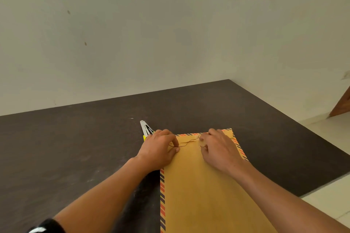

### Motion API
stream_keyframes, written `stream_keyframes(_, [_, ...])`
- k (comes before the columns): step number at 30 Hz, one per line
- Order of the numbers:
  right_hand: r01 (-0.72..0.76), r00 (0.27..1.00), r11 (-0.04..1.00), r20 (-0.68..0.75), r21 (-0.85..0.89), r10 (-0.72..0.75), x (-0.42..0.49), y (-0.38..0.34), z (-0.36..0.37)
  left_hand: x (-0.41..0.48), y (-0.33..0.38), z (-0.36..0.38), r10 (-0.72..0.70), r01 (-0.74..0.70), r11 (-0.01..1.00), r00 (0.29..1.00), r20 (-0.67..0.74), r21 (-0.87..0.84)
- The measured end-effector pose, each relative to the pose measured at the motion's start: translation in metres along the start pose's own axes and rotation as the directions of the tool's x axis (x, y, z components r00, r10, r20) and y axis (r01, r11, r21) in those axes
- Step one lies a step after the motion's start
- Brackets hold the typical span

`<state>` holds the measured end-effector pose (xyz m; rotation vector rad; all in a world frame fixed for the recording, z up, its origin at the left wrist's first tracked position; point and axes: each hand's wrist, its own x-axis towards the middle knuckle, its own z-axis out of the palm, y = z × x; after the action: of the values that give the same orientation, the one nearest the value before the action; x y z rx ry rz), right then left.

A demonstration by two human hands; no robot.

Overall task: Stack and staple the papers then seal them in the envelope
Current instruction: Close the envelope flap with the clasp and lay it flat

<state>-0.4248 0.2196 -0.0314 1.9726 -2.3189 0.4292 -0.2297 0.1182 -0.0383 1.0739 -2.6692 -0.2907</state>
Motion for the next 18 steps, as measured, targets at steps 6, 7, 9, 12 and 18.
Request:
stream_keyframes(6, [0.135,0.991,0.991,-0.001,-0.02,-0.135,0.016,-0.011,0.01,0.004,-0.002,-0.005,-0.011,0.012,0.999,1.0,0.013,-0.043])
stream_keyframes(7, [0.142,0.99,0.99,0.007,0.024,-0.142,0.02,-0.012,0.011,0.004,-0.004,-0.005,-0.021,0.022,0.998,1.0,0.018,-0.056])
stream_keyframes(9, [0.14,0.989,0.981,0.023,0.137,-0.144,0.025,-0.013,0.012,0.004,-0.005,-0.006,-0.039,0.041,0.997,0.999,0.029,-0.071])
stream_keyframes(12, [0.138,0.988,0.964,0.042,0.228,-0.151,0.032,-0.012,0.011,0.005,-0.004,-0.01,-0.066,0.07,0.995,0.996,0.066,-0.071])
stream_keyframes(18, [0.006,0.987,0.907,0.144,0.422,-0.074,0.035,-0.008,0.007,0.013,-0.005,-0.016,-0.097,0.108,0.992,0.984,0.15,-0.067])
